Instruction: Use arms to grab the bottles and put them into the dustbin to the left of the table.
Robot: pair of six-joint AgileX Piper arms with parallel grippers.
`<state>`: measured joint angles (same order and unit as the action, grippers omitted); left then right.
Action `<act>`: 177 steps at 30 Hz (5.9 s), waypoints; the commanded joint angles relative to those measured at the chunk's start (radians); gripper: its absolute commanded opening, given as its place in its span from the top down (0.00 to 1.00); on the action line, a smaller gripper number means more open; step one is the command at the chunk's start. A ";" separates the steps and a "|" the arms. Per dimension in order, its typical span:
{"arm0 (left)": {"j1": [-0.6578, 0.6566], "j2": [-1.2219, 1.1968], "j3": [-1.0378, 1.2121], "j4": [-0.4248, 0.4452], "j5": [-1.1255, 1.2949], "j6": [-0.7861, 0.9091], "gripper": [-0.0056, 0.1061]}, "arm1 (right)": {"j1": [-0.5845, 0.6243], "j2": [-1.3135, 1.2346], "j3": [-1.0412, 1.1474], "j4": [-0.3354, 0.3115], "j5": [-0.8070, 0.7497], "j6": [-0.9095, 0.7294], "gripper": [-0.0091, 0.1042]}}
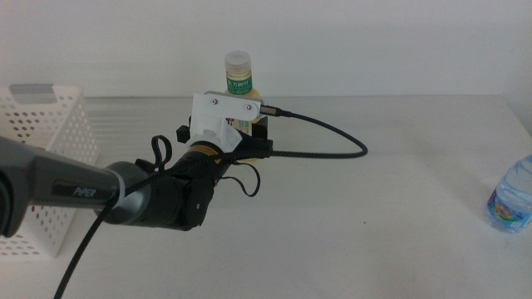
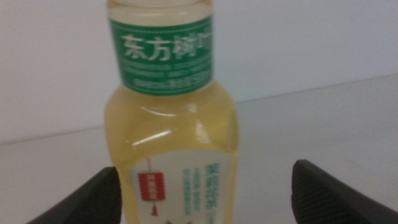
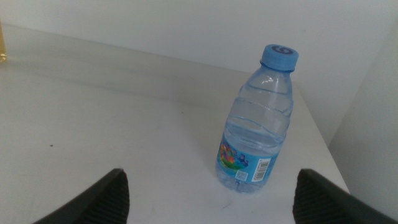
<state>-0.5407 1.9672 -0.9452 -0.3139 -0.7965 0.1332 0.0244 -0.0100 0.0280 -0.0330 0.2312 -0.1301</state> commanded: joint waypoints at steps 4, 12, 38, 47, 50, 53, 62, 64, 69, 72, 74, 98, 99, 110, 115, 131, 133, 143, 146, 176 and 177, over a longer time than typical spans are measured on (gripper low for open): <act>0.025 -0.030 -0.062 0.028 -0.065 -0.014 0.14 | -0.006 -0.027 -0.008 -0.006 -0.074 -0.009 0.24; 0.056 0.041 -0.157 0.091 -0.006 -0.059 0.14 | -0.006 -0.027 -0.008 -0.006 -0.074 -0.009 0.24; 0.055 0.144 -0.260 0.086 -0.060 -0.074 0.36 | -0.006 -0.027 -0.008 -0.006 -0.074 -0.009 0.24; 0.055 0.089 -0.226 0.110 -0.055 -0.083 0.99 | -0.006 -0.027 -0.008 -0.006 -0.074 -0.009 0.24; 0.055 0.037 -0.178 0.109 -0.055 -0.076 0.99 | -0.006 -0.027 -0.008 -0.006 -0.074 -0.009 0.24; 0.055 -0.024 -0.117 0.109 -0.056 -0.053 0.99 | -0.006 -0.027 -0.008 -0.006 -0.074 -0.009 0.24; 0.055 -0.250 0.074 0.125 -0.042 -0.050 0.99 | -0.006 -0.027 -0.008 -0.006 -0.074 -0.009 0.24; 0.055 -0.302 0.107 0.125 -0.014 -0.050 0.99 | -0.006 -0.027 -0.008 -0.006 -0.074 -0.009 0.24; 0.055 -0.432 0.169 0.125 0.090 -0.044 0.99 | -0.006 -0.027 -0.008 -0.006 -0.074 -0.009 0.24; 0.055 -0.503 0.203 0.125 0.149 -0.040 0.99 | -0.006 -0.027 -0.008 -0.006 -0.074 -0.009 0.24; 0.055 -0.555 0.220 0.125 0.201 -0.040 0.99 | -0.006 -0.027 -0.008 -0.006 -0.074 -0.009 0.24; 0.230 -0.822 -0.001 0.126 1.186 -0.038 0.99 | -0.006 -0.027 -0.008 -0.006 -0.074 -0.009 0.24; 0.245 -0.822 -0.022 0.127 1.220 -0.034 0.99 | -0.006 -0.027 -0.008 -0.006 -0.074 -0.009 0.24; 0.471 -0.725 -0.348 0.127 1.658 0.058 0.99 | -0.006 -0.027 -0.008 -0.006 -0.074 -0.009 0.24; 0.561 -0.639 -0.475 0.126 1.807 0.083 0.99 | -0.006 -0.027 -0.008 -0.006 -0.074 -0.009 0.24; 0.785 -0.419 -0.696 0.126 1.997 0.166 0.99 | -0.006 -0.027 -0.008 -0.006 -0.074 -0.009 0.24; 0.809 -0.391 -0.709 0.125 2.013 0.178 0.99 | -0.006 -0.027 -0.008 -0.006 -0.074 -0.009 0.24; 0.835 -0.270 -0.730 0.168 2.007 0.185 0.99 | -0.006 -0.027 -0.008 -0.006 -0.074 -0.009 0.24; 0.835 -0.237 -0.730 0.175 2.002 0.185 0.99 | -0.006 -0.027 -0.008 -0.006 -0.074 -0.009 0.24; 0.834 -0.079 -0.728 0.239 1.891 0.174 0.31 | -0.006 -0.027 -0.008 -0.006 -0.074 -0.009 0.24; 0.834 -0.079 -0.728 0.238 1.890 0.174 0.24 | -0.006 -0.027 -0.008 -0.006 -0.074 -0.009 0.24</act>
<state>0.2943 1.9518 -1.6345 -0.0630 1.1447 0.3160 0.0244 -0.0100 0.0280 -0.0330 0.2312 -0.1301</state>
